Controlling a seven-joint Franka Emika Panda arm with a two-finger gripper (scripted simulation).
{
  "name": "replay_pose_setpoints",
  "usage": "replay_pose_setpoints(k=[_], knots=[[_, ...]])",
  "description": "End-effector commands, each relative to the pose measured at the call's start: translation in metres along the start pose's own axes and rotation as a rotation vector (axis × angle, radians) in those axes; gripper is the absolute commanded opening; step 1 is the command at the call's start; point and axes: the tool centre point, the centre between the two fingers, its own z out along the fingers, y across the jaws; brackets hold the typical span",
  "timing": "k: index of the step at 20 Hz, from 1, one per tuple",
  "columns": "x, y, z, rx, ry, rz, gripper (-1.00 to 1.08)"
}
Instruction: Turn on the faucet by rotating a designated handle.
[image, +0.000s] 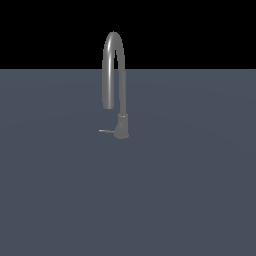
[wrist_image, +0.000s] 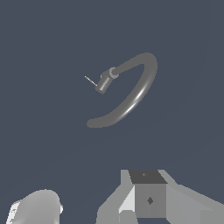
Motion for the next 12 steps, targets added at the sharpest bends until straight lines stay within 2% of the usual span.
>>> replay_pose_setpoints(k=[1, 12], knots=[[0.014, -0.009, 0.008, -0.072, -0.002, -0.08, -1.0], [0.058, -0.047, 0.046, -0.337, -0.013, -0.37, -1.0]])
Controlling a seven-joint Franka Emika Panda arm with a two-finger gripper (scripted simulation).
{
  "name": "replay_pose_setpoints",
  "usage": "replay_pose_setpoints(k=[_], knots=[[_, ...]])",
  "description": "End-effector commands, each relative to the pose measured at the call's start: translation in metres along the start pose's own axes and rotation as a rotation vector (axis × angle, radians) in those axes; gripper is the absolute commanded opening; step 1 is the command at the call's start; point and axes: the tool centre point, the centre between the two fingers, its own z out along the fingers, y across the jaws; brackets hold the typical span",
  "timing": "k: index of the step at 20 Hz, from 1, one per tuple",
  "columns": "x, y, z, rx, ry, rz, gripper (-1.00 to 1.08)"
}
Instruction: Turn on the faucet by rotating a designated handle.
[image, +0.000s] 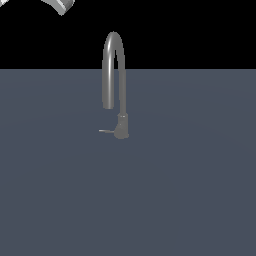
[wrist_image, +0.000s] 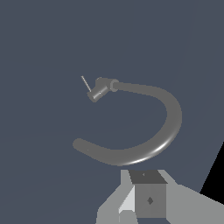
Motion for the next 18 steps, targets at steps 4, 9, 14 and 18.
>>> replay_pose_setpoints(k=[4, 9, 14, 18], knots=[[0.022, -0.015, 0.014, -0.116, -0.003, -0.127, -1.0], [0.039, -0.029, 0.027, -0.209, -0.006, -0.228, -1.0], [0.052, -0.041, 0.04, -0.296, -0.008, -0.321, -1.0], [0.062, -0.05, 0.051, -0.361, -0.01, -0.391, -1.0]])
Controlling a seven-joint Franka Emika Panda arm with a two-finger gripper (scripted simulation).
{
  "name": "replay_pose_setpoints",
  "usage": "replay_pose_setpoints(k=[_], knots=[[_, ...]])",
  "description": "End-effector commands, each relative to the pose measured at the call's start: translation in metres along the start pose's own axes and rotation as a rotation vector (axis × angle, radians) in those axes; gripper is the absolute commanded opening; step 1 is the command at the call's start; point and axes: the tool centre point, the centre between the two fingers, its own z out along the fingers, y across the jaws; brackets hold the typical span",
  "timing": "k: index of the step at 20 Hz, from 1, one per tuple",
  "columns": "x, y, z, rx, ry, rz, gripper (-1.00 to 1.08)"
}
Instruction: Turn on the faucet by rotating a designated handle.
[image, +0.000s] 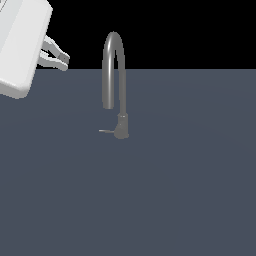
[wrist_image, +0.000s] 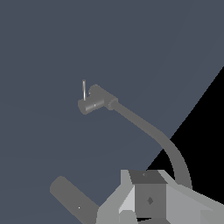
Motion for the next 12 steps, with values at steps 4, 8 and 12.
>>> replay_pose_setpoints(k=[4, 8, 12], knots=[[0.017, -0.011, 0.011, -0.089, -0.002, -0.093, -1.0], [0.028, -0.019, 0.019, -0.151, -0.004, -0.158, -1.0], [0.038, -0.027, 0.028, -0.212, -0.007, -0.221, -1.0]])
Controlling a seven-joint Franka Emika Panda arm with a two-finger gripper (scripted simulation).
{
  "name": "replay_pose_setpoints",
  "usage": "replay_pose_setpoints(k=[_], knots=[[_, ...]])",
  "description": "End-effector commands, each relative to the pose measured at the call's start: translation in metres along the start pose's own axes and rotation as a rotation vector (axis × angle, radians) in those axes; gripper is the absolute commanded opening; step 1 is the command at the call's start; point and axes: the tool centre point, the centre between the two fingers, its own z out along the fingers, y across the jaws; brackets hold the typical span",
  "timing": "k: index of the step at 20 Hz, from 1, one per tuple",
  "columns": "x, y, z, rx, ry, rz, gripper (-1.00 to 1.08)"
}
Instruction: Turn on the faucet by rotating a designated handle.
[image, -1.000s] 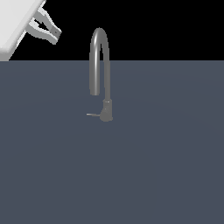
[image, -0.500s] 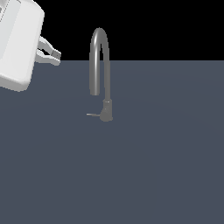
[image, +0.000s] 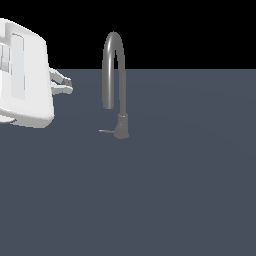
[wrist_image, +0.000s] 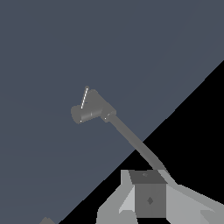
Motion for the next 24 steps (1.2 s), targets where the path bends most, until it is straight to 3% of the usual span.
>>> replay_pose_setpoints(k=[1, 24], knots=[[0.008, -0.005, 0.004, -0.04, -0.001, -0.04, -1.0], [0.063, -0.051, 0.058, -0.389, -0.025, -0.405, -1.0]])
